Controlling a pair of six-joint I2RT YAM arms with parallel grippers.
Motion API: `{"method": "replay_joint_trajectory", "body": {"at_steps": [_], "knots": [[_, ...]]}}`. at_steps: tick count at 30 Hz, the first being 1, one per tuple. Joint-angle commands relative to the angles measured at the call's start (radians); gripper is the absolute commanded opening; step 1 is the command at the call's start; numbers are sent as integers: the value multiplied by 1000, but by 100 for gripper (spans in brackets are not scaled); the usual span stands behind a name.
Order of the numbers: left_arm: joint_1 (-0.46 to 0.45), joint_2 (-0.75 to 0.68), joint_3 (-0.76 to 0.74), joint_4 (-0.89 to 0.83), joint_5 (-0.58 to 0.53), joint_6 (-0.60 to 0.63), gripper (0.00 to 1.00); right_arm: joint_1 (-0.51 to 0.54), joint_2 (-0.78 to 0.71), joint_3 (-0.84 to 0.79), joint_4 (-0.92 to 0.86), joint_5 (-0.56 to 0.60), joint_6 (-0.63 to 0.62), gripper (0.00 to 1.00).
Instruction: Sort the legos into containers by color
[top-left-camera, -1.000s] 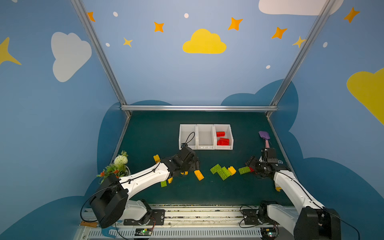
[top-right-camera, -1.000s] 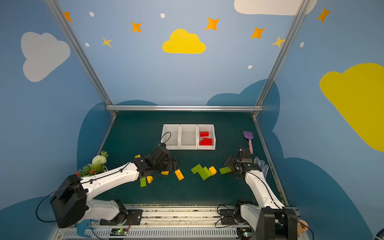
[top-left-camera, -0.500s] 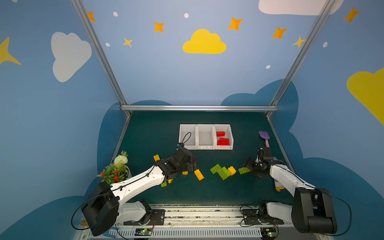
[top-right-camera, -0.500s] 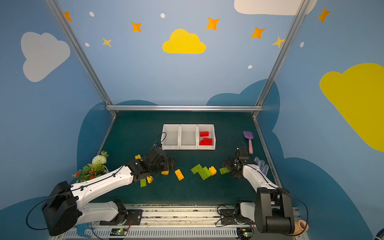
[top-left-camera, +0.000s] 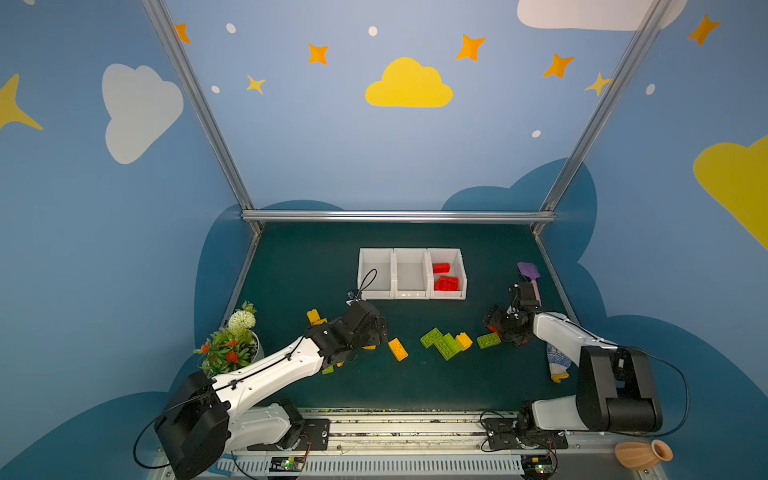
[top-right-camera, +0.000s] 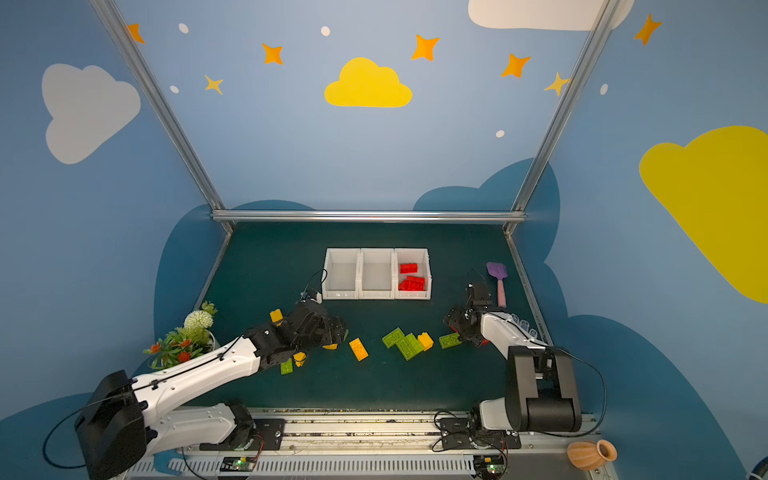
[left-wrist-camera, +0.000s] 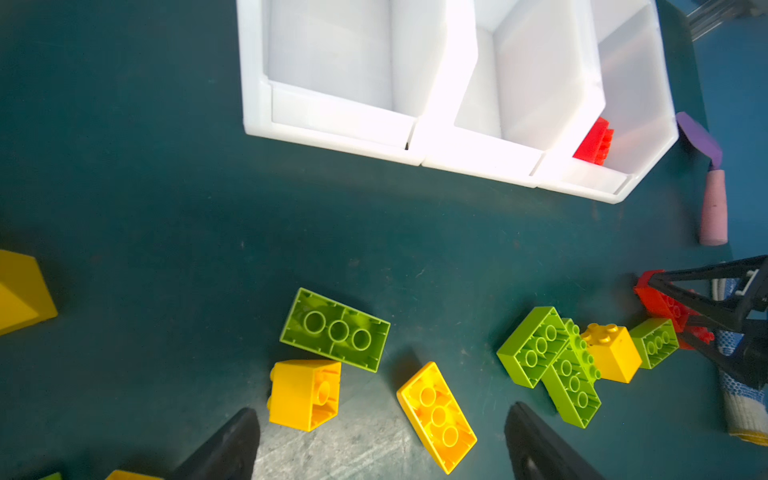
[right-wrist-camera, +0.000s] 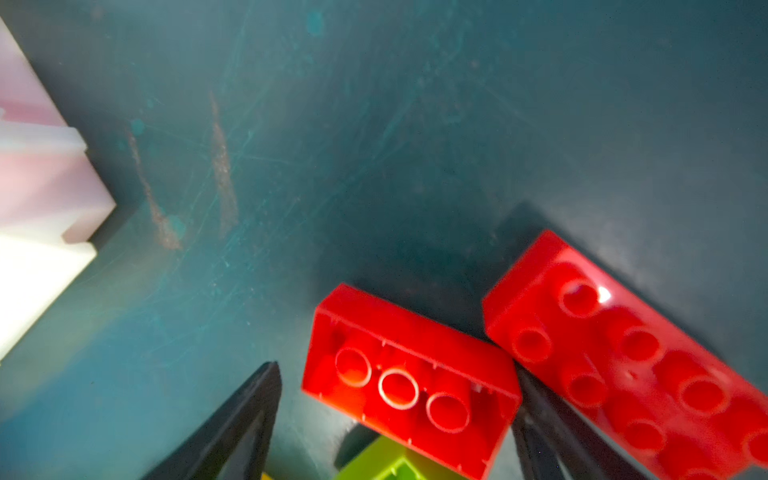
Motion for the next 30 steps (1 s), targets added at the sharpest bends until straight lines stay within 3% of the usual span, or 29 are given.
{"method": "replay_joint_trajectory", "body": {"at_steps": [1, 15, 22, 30], "knots": [[-2, -24, -5, -37, -36, 5, 92, 35, 53, 35, -17, 45, -20, 83], [9, -87, -29, -63, -68, 25, 93, 139, 115, 102, -83, 182, -49, 56], [16, -110, -43, -64, -65, 27, 93, 176, 59, 146, -134, 201, -80, 53], [21, -186, -87, -77, -86, 14, 94, 256, 34, 307, -187, 209, -154, 54]]}}
